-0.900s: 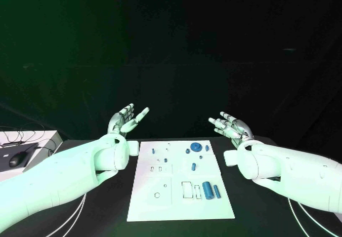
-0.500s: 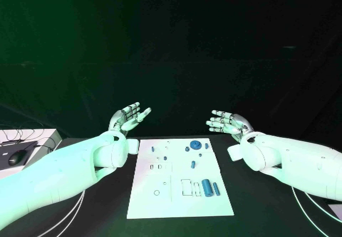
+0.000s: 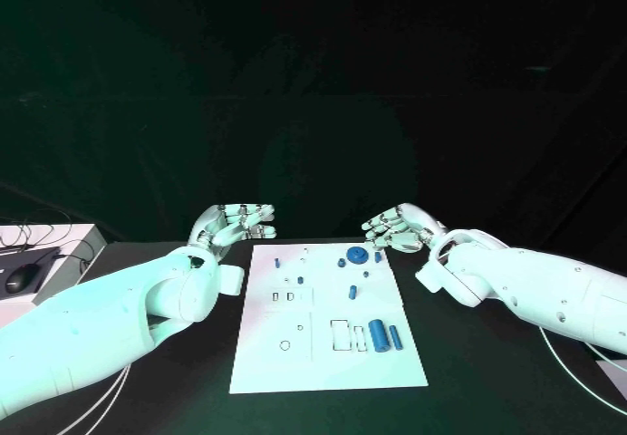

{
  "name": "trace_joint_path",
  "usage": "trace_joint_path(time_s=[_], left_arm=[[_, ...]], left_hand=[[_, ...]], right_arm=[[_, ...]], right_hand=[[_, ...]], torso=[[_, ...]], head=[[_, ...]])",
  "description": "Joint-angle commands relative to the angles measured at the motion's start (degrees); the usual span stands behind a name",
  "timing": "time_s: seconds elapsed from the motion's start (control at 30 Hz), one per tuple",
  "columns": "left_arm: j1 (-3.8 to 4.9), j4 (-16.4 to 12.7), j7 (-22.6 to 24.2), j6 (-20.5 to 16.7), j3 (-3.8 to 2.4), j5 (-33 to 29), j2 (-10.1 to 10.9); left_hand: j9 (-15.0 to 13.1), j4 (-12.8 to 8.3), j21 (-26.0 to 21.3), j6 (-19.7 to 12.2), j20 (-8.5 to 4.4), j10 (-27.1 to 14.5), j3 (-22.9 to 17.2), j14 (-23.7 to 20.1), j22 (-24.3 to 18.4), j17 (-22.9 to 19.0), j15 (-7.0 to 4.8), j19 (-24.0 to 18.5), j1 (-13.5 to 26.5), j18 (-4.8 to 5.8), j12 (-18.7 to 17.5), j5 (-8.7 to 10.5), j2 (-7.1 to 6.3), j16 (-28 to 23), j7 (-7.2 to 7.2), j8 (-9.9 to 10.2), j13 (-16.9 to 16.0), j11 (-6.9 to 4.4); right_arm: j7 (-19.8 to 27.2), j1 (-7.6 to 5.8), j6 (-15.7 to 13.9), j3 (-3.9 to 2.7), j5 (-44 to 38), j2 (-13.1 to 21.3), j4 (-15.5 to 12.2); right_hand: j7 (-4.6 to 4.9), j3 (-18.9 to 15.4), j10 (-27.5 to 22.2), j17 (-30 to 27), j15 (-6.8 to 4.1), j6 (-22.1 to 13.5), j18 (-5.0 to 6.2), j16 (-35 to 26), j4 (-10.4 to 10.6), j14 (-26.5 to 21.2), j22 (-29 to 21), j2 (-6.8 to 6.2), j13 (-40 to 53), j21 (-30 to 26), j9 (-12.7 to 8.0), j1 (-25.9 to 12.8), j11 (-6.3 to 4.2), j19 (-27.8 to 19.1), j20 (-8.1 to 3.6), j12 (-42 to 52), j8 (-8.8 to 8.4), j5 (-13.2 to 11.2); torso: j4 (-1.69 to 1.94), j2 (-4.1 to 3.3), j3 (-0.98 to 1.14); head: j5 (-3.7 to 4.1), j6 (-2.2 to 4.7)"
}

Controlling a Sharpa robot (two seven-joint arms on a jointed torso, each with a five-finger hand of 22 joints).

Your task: Assemble the parts on the task board

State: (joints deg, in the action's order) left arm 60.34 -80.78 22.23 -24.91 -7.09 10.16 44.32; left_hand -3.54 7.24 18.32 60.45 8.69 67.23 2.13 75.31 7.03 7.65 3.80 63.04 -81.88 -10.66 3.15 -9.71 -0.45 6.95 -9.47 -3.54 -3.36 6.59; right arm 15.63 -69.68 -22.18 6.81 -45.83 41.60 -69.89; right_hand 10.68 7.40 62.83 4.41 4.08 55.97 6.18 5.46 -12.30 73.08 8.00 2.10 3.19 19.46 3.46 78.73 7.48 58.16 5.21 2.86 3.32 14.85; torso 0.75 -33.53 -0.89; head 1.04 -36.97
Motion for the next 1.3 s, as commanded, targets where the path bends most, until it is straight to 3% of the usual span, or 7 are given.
trace_joint_path(time_s=[0.03,0.2,0.37,0.47,0.73,0.87,1.3], left_arm=[[-0.1,-2.1,-0.2,3.1,-0.07,2.9,1.1],[-0.15,-5.7,-0.2,3.0,-0.42,3.0,3.2],[-0.17,-8.7,-0.4,3.2,-0.86,2.9,4.9],[-0.17,-10.0,-0.7,3.5,-1.0,2.9,5.6],[-0.15,-12.1,-1.4,3.8,-1.25,3.2,6.7],[-0.14,-11.9,-2.1,3.1,-1.38,3.9,6.9],[-0.14,-11.1,-3.5,2.0,-1.49,4.6,7.1]], left_hand=[[-0.1,-0.7,1.7,0.5,-1.88,0.6,0.1,2.1,0.7,1.6,-0.77,1.8,-0.3,0.94,0.2,0.21,0.46,1.3,0.14,-0.1,0.0,-0.33],[-0.1,-1.8,5.7,0.1,-5.62,0.2,1.2,0.4,2.8,7.5,-1.26,0.9,-0.1,4.83,0.2,0.2,0.79,6.6,0.12,-0.1,-0.1,-0.4],[-0.1,-2.5,10.4,0.0,-6.11,0.0,1.9,-2.5,5.2,11.7,-1.39,-0.6,0.2,4.96,0.4,0.1,1.14,12.4,0.17,-0.1,-0.1,-0.16],[-0.1,-2.5,10.6,-0.2,-5.98,-0.1,2.0,-2.6,5.3,11.7,-1.39,-1.4,0.2,4.88,0.2,0.2,1.05,12.6,0.18,-0.1,-0.1,-0.31],[-0.1,-2.5,11.4,-0.3,-5.72,-0.3,2.3,-3.0,5.4,11.3,-1.28,-2.1,0.4,4.73,0.2,0.24,1.02,12.9,0.08,0.0,-0.1,-0.28],[-0.1,-2.5,11.3,-0.3,-5.52,-0.3,2.6,-3.1,5.2,11.0,-1.22,-2.4,0.6,4.68,0.2,0.23,0.83,12.6,0.2,-0.1,-0.1,-0.29],[-0.1,-2.5,11.3,-0.2,-5.07,-0.2,2.8,-2.6,4.4,9.8,-1.18,-2.2,0.9,4.19,0.2,0.25,0.85,11.7,0.17,-0.1,-0.1,-0.28]], right_arm=[[-5.8,-0.3,-1.3,-0.21,-17.3,-0.3,-0.5],[-10.2,-1.15,-2.4,-0.46,-26.4,-1.5,0.0],[-13.3,-1.7,-2.7,-0.55,-32.3,-2.9,1.1],[-14.3,-1.87,-3.1,-0.59,-34.3,-3.6,1.6],[-15.9,-2.14,-4.5,-0.68,-39.9,-5.2,3.3],[-17.6,-2.18,-2.8,-0.69,-43.0,-5.6,3.8],[-20.3,-2.19,0.4,-0.69,-48.3,-5.0,3.1]], right_hand=[[-2.31,-1.2,9.2,7.4,-5.68,7.6,0.56,13.7,-0.4,14.0,6.6,-1.69,0.2,12.1,0.4,-1.0,-3.55,12.5,-6.99,0.5,0.42,-0.1],[-2.54,-1.2,9.4,17.9,-6.51,7.1,0.82,32.2,0.1,13.2,12.6,-3.3,0.4,20.2,0.4,-3.0,-3.76,17.1,-8.78,0.6,0.4,1.7],[-3.07,0.2,9.4,26.4,-6.61,8.3,0.31,43.6,0.3,12.4,36.8,-4.51,0.4,40.4,0.6,-4.2,-4.13,23.0,-9.15,0.5,0.48,2.8],[-2.89,2.0,8.9,31.8,-6.18,8.2,1.16,49.9,0.3,9.1,41.4,-5.44,0.4,44.2,0.6,-5.0,-3.66,21.7,-8.5,0.6,0.43,4.2],[-3.88,1.8,2.8,38.7,-4.67,5.3,2.76,53.3,1.4,7.5,41.8,-8.04,0.5,42.9,0.6,-6.1,-2.37,20.2,-6.9,0.6,0.2,5.7],[-5.5,-2.3,-0.6,40.2,-3.96,3.6,7.14,52.7,4.9,7.8,30.0,-9.08,0.4,31.2,0.7,-2.9,-1.68,21.2,-5.67,0.9,0.34,4.9],[-4.03,4.5,2.9,37.6,-4.73,8.7,5.85,53.6,3.3,8.7,36.1,-9.23,0.3,32.7,0.5,-3.9,-2.41,24.3,-6.61,0.6,0.23,5.4]], torso=[[1.13,-1.43,-0.27],[2.26,-2.6,-0.64],[3.37,-3.6,-1.13],[3.87,-4.2,-1.24],[5.06,-5.22,-1.57],[5.58,-5.54,-1.7],[6.45,-6.39,-2.11]], head=[[0.66,0.24],[1.65,0.27],[2.67,0.39],[3.22,0.59],[4.27,0.17],[4.6,0.02],[5.58,-0.33]])
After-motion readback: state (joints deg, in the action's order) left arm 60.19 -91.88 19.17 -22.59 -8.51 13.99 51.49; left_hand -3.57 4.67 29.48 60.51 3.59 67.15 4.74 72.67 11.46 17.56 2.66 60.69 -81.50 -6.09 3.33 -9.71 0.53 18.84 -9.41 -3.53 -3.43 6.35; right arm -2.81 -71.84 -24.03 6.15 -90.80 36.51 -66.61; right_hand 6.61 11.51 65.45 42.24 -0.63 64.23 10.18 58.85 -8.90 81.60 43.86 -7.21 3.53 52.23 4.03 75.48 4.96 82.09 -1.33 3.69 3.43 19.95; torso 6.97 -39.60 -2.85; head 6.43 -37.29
